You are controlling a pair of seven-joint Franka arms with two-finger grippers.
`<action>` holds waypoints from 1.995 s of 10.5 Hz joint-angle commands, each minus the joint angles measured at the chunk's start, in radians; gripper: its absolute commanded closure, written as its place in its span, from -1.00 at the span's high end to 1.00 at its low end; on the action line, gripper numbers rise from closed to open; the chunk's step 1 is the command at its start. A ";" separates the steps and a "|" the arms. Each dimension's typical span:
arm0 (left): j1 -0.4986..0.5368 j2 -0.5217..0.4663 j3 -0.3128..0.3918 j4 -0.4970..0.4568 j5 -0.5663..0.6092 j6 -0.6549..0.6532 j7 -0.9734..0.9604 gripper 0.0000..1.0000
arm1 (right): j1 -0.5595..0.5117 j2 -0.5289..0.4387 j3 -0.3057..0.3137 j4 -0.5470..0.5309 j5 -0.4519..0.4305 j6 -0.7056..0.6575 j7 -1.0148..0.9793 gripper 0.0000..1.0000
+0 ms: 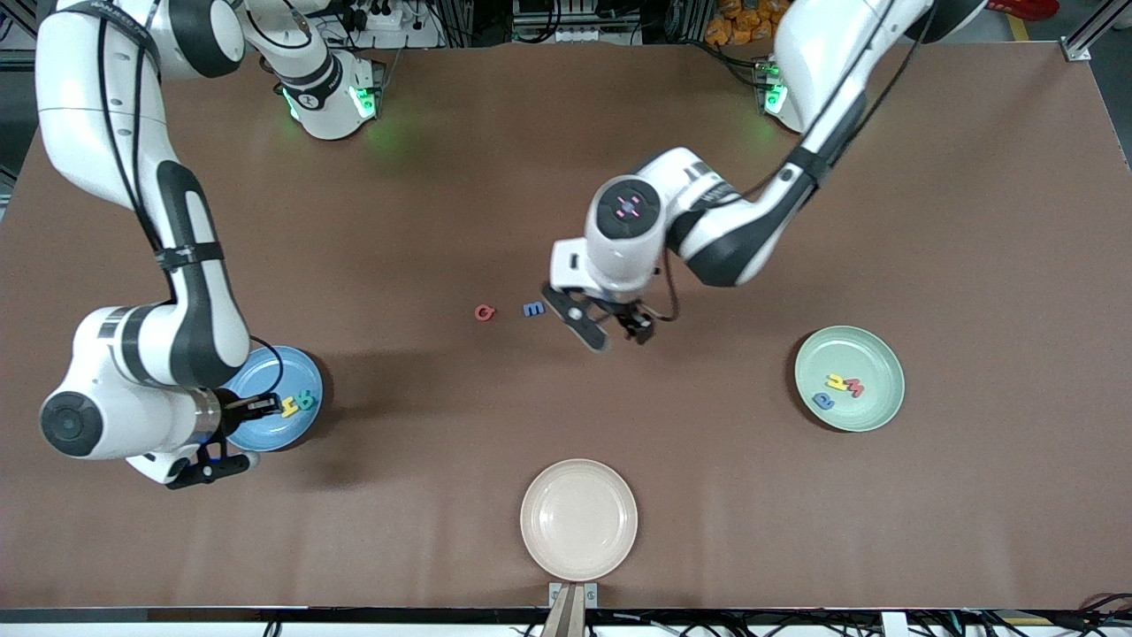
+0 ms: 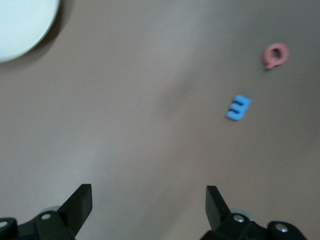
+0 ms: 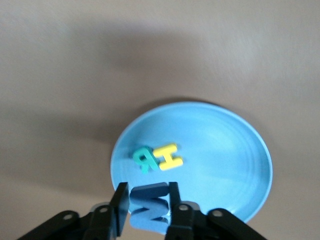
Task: Sort uppercase to blue plate, lowercase to green plate
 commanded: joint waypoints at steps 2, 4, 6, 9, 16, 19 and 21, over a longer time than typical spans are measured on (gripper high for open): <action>-0.033 0.073 0.007 0.016 0.000 0.099 0.239 1.00 | -0.029 -0.007 0.017 -0.021 0.039 -0.011 -0.006 1.00; -0.067 0.094 0.007 0.016 0.003 0.107 0.256 1.00 | -0.021 0.005 0.017 -0.021 0.045 0.079 -0.006 1.00; -0.092 0.117 0.007 0.017 0.002 0.125 0.258 1.00 | 0.005 0.016 0.017 -0.021 0.045 0.137 0.000 1.00; -0.101 0.194 0.007 0.022 0.003 0.216 0.258 1.00 | 0.056 0.020 0.017 -0.036 0.047 0.204 0.006 1.00; -0.233 0.292 0.102 0.120 0.002 0.237 0.251 1.00 | 0.073 0.073 0.016 -0.060 0.041 0.359 0.006 1.00; -0.245 0.301 0.113 0.122 0.002 0.262 0.247 1.00 | 0.070 0.085 0.016 -0.059 0.037 0.365 0.004 1.00; -0.251 0.307 0.113 0.122 0.002 0.268 0.245 0.95 | 0.060 0.106 0.014 -0.060 0.034 0.402 0.004 1.00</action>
